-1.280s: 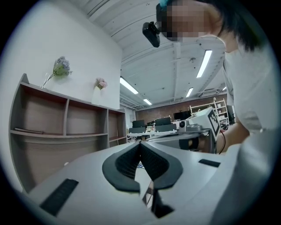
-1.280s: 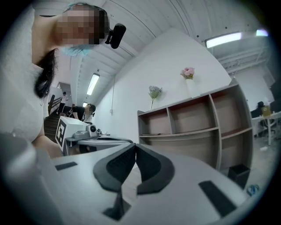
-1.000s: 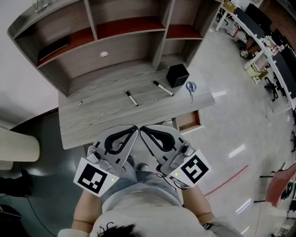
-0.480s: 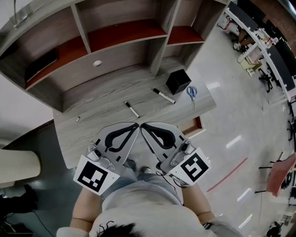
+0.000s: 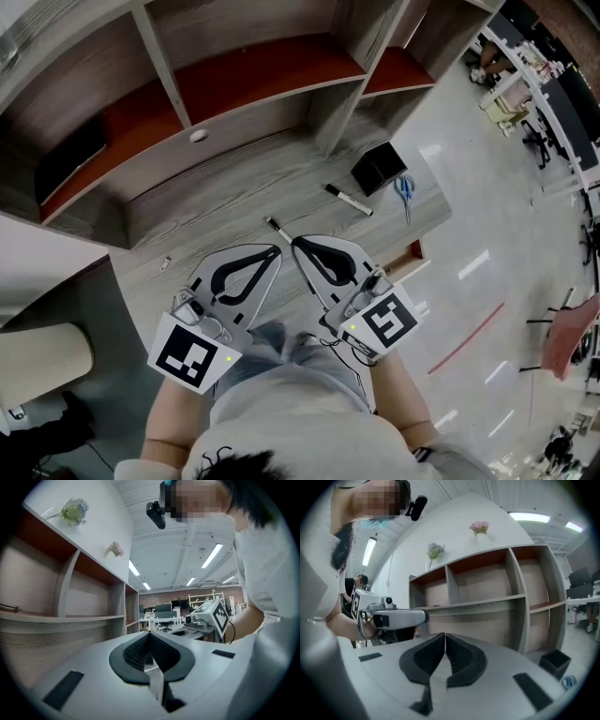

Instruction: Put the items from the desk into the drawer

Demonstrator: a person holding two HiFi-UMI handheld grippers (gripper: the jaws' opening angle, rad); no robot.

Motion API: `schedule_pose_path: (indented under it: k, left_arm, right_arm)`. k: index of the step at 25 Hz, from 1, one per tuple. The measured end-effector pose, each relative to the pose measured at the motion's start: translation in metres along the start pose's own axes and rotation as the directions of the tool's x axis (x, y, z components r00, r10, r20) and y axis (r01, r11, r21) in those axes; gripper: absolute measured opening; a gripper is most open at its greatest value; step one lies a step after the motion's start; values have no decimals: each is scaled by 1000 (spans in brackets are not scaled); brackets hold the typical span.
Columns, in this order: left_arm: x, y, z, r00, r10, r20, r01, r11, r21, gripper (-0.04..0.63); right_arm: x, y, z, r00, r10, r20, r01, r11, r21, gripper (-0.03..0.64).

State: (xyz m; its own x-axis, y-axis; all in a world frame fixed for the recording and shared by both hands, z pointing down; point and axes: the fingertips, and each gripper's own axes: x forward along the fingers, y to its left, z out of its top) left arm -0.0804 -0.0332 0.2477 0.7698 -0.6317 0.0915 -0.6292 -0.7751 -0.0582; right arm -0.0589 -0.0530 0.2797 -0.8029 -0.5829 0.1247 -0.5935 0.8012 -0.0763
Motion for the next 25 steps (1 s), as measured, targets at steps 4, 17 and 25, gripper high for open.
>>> schedule_pose_path:
  k: [4,17,25]
  left_arm:
    - [5,19,-9,1000,-25,-4,25,1000,-10,9]
    - [13,52,-53,996,-83,-43,79,993,-88,8]
    - [10,62,-71,995,-78,-58,70,989,-129,8]
  right_arm:
    - [20,-21,-34,996,-42,-74,43,999,18,11]
    - [59,-49,-153,944,-52,-327,87,992,94,27]
    - [64,-56,-205,893,-71,-445,127,987,97,52]
